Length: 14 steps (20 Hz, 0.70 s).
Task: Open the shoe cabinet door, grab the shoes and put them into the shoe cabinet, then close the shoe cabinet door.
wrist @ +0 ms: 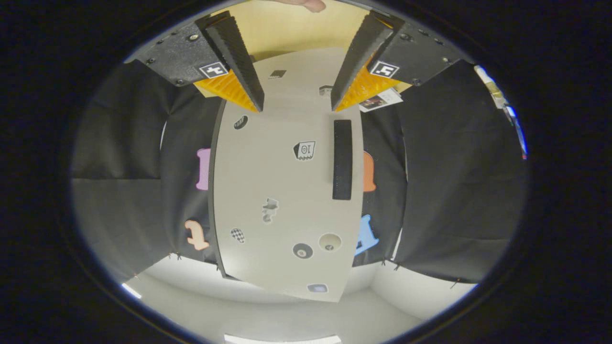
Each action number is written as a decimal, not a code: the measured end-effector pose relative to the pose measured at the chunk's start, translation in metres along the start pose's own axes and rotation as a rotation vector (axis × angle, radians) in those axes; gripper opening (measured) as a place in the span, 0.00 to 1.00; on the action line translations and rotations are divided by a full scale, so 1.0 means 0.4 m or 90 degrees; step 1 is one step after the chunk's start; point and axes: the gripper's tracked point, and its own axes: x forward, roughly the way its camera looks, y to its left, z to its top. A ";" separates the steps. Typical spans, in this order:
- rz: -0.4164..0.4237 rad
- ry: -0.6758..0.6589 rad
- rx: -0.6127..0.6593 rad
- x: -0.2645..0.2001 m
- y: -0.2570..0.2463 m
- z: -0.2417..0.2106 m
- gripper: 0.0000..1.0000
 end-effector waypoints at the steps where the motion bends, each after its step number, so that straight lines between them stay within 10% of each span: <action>1: 0.007 -0.008 0.000 -0.025 0.004 0.001 0.94; 7: 0.058 -0.063 0.028 -0.185 0.038 0.010 0.98; 14: -0.016 -0.087 0.047 -0.313 -0.021 -0.055 0.98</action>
